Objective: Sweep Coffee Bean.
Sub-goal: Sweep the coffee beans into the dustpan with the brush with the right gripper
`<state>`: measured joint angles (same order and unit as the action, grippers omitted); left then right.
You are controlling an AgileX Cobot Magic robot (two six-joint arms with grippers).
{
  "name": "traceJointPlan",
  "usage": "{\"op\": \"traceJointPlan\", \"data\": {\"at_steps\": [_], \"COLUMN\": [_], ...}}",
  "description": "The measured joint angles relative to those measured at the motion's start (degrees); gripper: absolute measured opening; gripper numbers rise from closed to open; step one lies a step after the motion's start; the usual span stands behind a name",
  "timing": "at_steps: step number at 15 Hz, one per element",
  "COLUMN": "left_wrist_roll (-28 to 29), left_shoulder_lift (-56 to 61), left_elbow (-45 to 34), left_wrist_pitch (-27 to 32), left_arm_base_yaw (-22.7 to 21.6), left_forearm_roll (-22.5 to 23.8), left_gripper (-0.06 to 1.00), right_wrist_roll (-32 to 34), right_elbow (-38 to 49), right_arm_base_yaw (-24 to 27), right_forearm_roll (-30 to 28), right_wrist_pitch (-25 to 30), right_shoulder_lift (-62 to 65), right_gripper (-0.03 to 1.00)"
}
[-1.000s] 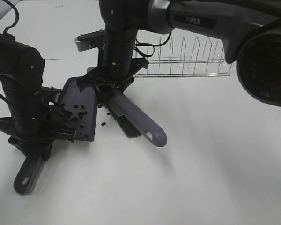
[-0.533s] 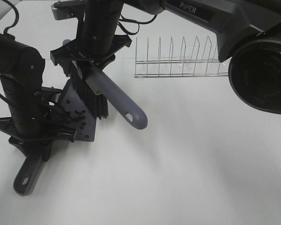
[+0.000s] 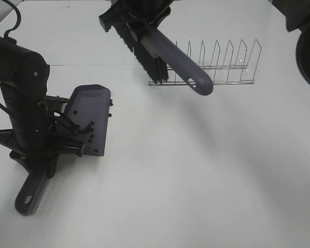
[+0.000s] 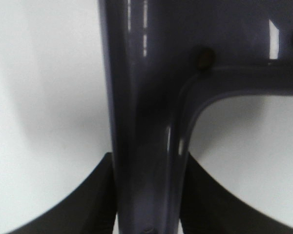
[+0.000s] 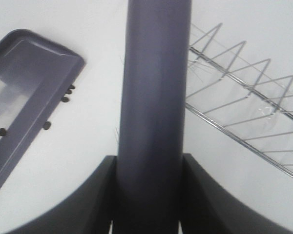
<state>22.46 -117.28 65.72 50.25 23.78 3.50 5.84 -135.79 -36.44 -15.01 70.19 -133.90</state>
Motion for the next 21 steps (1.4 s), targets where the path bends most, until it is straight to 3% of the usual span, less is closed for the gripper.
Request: {"op": "traceJointPlan", "data": {"at_steps": [2, 5, 10, 13, 21], "left_wrist_roll": [0.0, 0.0, 0.06, 0.06, 0.23], "left_shoulder_lift": [0.0, -0.06, -0.06, -0.29, -1.72], "left_elbow": [0.0, 0.0, 0.0, 0.06, 1.38], "left_wrist_pitch": [0.06, 0.17, 0.8, 0.69, 2.01], "left_arm_base_yaw": [0.0, 0.0, -1.78, -2.01, -2.01], "left_forearm_roll": [-0.11, -0.34, -1.55, -1.26, -0.46], "left_gripper": [0.32, 0.32, 0.32, 0.32, 0.32], "right_wrist_roll": [-0.06, -0.06, 0.06, 1.09, 0.52], "right_elbow": [1.32, 5.79, 8.42, 8.42, 8.14], "right_arm_base_yaw": [4.81, 7.28, 4.93, 4.87, 3.67], "right_forearm_roll": [1.09, 3.38, 5.96, 5.9, 15.01], "right_wrist_pitch": [0.06, 0.46, 0.34, -2.46, -7.33], "right_shoulder_lift": [1.43, 1.89, -3.27, -5.61, -9.17], "right_gripper": [0.27, 0.27, 0.27, 0.27, 0.27]}}
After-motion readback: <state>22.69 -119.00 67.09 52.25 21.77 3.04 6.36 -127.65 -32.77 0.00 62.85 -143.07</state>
